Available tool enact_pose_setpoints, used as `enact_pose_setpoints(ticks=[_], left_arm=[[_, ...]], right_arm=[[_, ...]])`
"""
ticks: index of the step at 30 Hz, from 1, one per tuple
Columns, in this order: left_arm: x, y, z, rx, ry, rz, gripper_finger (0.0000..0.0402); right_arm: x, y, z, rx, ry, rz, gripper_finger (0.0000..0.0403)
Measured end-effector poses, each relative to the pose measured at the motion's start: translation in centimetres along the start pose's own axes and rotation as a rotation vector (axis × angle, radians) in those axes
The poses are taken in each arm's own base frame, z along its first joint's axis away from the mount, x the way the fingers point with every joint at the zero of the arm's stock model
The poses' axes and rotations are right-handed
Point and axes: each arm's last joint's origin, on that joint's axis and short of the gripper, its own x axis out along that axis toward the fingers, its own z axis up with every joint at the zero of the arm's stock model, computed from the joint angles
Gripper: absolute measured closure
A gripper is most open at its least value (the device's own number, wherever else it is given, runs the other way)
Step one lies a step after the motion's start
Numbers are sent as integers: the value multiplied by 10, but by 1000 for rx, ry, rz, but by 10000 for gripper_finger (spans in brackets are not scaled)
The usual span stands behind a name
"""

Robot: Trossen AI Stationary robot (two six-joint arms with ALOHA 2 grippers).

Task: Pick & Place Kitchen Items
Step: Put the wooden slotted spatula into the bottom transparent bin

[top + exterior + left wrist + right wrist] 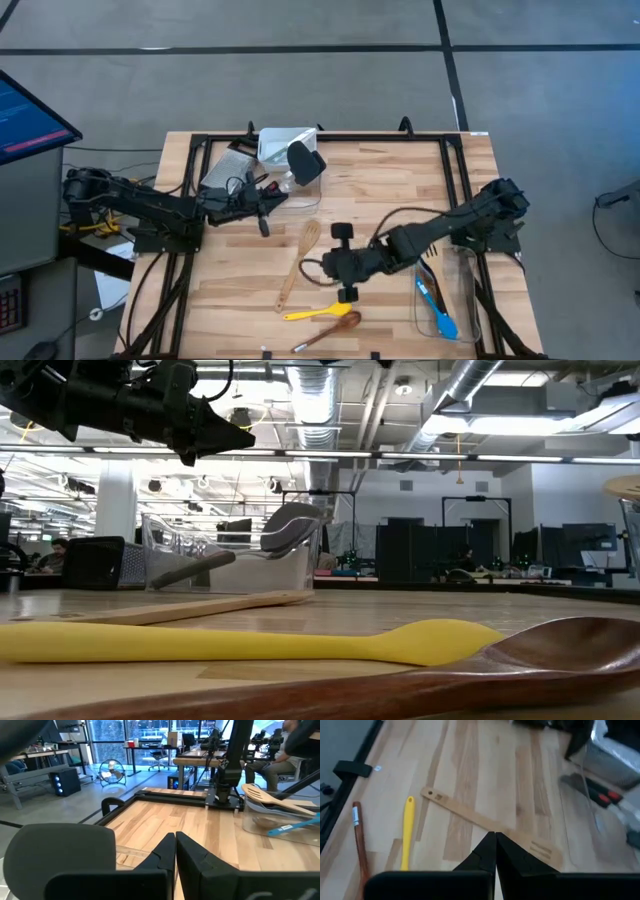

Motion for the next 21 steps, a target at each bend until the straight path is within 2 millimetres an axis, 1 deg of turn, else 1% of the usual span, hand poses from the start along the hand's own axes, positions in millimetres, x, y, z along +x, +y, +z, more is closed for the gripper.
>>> enact_pose_setpoints(ticks=[4, 13, 17, 21], left_arm=[[-1, -3, 0, 1, 1, -15, 400], [-4, -13, -4, -21, 30, -65, 400], [-6, -16, -6, -9, 54, -81, 400], [-6, -16, -6, -9, 54, -83, 400]], right_arm=[[4, -17, 5, -37, -18, 44, 403], [17, -65, 4, -61, 2, 145, 403], [21, -85, -1, -85, 46, 148, 403], [18, -105, -11, -105, 125, 131, 403]])
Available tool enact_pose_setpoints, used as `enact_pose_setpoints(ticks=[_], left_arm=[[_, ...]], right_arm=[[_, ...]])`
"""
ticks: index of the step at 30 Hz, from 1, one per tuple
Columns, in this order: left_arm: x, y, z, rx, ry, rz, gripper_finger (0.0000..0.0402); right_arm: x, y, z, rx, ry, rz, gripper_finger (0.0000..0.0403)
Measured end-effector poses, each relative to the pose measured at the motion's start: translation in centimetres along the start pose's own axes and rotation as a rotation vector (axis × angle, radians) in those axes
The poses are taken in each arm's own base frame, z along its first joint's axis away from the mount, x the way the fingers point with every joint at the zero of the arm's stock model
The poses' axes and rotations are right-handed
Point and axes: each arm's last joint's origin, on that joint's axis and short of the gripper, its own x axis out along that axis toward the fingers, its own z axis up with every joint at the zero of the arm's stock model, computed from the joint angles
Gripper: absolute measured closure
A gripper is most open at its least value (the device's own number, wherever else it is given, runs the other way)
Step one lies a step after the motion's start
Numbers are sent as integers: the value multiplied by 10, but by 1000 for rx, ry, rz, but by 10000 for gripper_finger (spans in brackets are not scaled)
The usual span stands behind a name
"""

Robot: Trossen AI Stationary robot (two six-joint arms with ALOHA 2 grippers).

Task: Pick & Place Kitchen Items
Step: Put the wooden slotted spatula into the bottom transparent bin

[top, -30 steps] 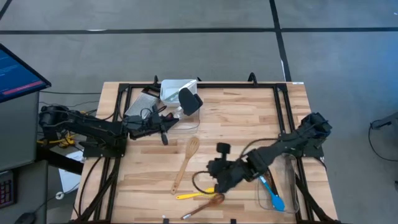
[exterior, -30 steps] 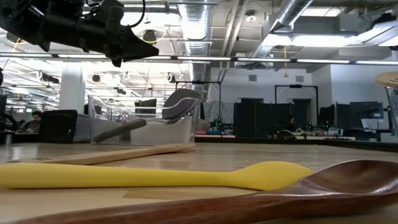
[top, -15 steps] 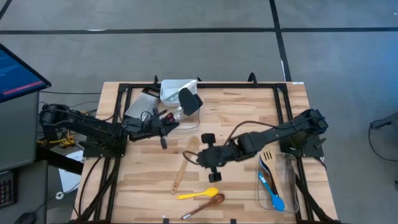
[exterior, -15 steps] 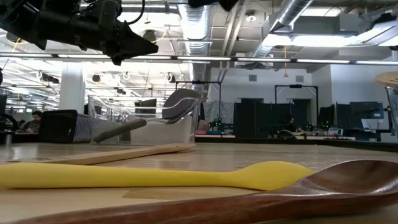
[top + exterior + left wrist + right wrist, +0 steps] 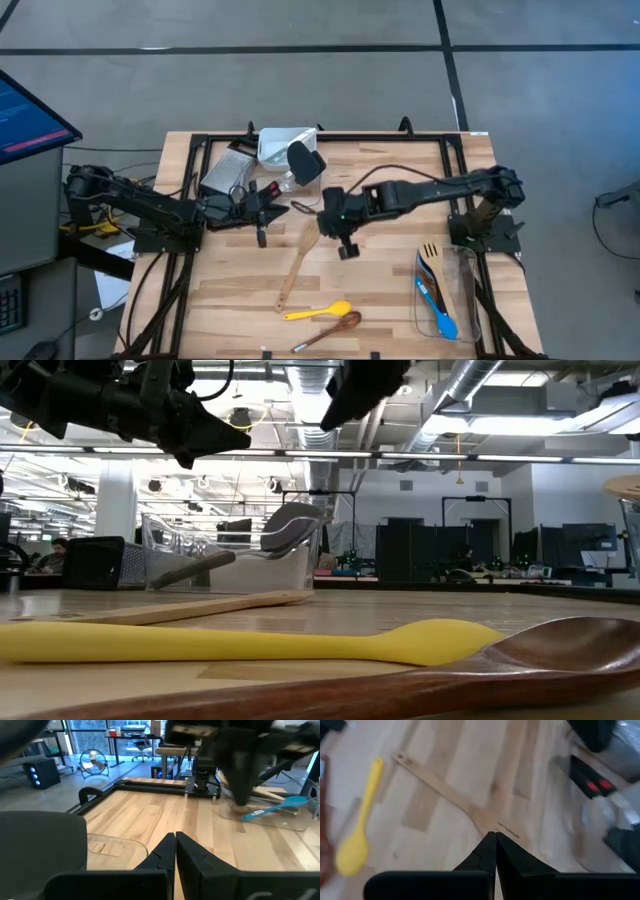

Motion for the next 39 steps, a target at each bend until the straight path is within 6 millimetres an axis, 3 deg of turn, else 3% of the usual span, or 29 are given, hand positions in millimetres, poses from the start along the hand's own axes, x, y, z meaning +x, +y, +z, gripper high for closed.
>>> enact_pose_setpoints(ticks=[7, 12, 17, 21, 26, 30, 39], left_arm=[[1, 0, -2, -41, 9, 1, 400], [2, -1, -3, -70, 16, 2, 400], [3, -1, -7, -90, 36, 4, 400], [5, -2, -10, -116, 49, 4, 400], [7, -5, -13, -210, 78, -80, 400], [8, -12, -20, -292, 132, -131, 400], [18, -27, -68, -407, 338, 12, 400]], right_arm=[[-3, -38, -45, -2, 44, -60, 403], [-8, -56, -80, 62, -125, -39, 403], [-3, -55, -112, 120, -461, 21, 403], [14, -49, -132, 214, -551, 35, 403], [39, -39, -138, 274, -476, 87, 403], [51, -36, -131, 263, -461, 107, 403], [55, -46, -117, 247, -461, 25, 403]])
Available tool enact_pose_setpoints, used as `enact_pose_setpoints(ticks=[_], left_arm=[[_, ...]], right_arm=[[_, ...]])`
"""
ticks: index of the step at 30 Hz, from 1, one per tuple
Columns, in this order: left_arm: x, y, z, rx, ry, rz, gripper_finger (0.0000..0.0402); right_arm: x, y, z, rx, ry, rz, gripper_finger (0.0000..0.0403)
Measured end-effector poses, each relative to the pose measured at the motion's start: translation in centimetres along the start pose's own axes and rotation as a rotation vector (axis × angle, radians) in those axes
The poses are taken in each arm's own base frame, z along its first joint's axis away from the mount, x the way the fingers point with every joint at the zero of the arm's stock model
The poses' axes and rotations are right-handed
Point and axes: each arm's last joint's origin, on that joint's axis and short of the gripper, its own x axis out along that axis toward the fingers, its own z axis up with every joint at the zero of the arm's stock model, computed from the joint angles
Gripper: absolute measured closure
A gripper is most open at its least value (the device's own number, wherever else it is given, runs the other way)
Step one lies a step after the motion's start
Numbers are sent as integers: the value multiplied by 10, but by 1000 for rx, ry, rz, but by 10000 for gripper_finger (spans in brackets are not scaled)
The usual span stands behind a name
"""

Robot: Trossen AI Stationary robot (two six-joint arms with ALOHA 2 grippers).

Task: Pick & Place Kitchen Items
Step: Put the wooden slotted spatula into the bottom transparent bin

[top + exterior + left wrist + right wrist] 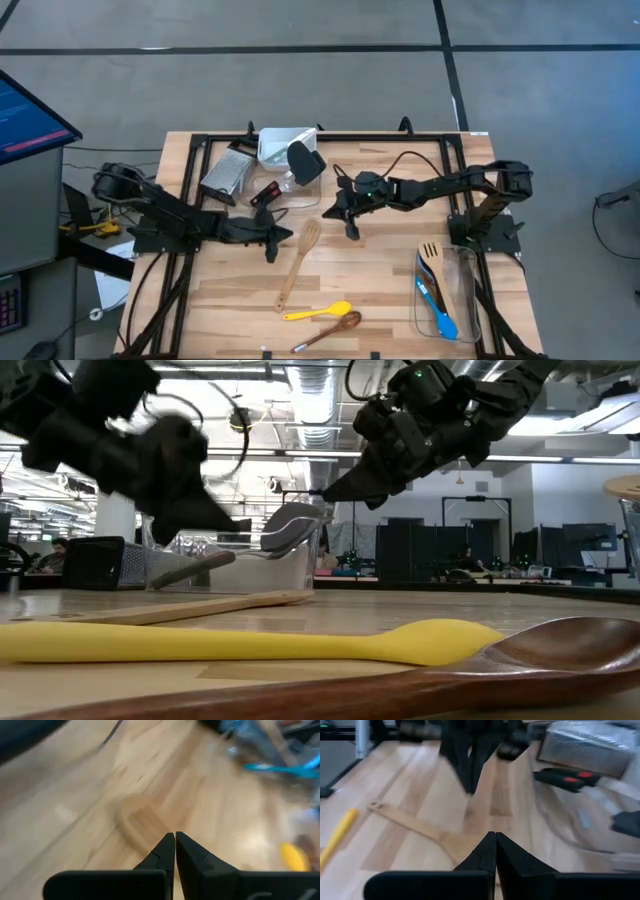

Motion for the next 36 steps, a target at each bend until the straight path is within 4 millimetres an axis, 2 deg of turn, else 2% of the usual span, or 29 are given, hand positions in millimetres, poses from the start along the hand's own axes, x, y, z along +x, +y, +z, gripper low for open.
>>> enact_pose_setpoints(ticks=[5, 10, 17, 25, 31, 36], left_arm=[[15, 8, -22, -79, 58, 123, 400], [34, 4, -29, -92, 77, 173, 400], [61, 1, -28, -91, 43, 247, 400], [82, -8, -22, -62, 43, 234, 400], [92, -24, -8, -7, 36, 155, 400], [95, -29, -3, 14, 32, 129, 400]], right_arm=[[0, -1, 1, -1, -3, -20, 403], [0, 0, 0, -1, 1, -17, 403], [0, 0, 0, 0, 5, -17, 403], [0, 0, -3, -10, 38, -14, 403], [0, 1, -7, -8, 76, -8, 403], [-2, 2, -19, 29, 198, 13, 403]])
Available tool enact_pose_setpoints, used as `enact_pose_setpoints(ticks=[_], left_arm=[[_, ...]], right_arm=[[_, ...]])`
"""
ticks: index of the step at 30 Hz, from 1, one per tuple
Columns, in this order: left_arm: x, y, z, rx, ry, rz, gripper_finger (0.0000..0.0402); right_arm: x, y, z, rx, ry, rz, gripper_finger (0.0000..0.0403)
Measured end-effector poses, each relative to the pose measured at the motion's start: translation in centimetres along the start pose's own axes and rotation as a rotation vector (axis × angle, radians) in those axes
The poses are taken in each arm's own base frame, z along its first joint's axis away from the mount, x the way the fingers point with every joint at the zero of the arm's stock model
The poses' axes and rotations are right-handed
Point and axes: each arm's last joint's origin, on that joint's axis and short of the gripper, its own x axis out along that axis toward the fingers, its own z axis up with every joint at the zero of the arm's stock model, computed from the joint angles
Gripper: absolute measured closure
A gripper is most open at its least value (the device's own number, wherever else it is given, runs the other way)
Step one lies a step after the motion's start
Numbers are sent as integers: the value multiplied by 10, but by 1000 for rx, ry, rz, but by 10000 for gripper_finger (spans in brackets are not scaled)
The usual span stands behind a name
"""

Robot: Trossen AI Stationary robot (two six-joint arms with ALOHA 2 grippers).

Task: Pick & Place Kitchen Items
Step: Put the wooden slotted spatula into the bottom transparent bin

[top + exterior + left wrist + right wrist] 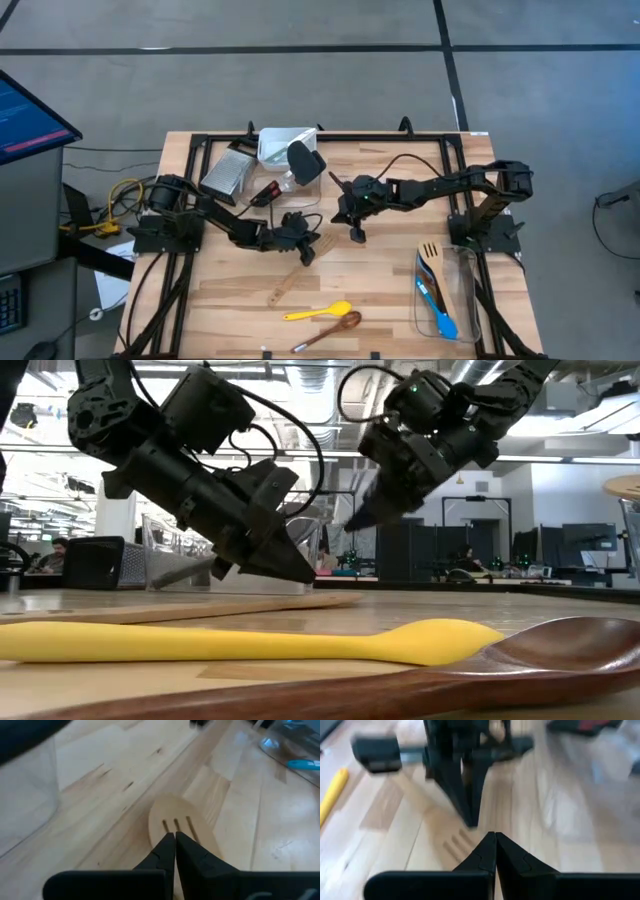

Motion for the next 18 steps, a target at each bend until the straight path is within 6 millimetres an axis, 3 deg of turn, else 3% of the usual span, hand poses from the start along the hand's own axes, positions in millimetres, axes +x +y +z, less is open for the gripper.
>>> enact_pose_setpoints(ticks=[8, 18], left_arm=[[-9, -4, 6, 32, 26, -16, 400], [-41, -13, 15, 102, 116, -9, 400]], right_arm=[[1, 8, -8, 57, 83, 74, 403], [3, 14, -8, 45, 84, 85, 403]])
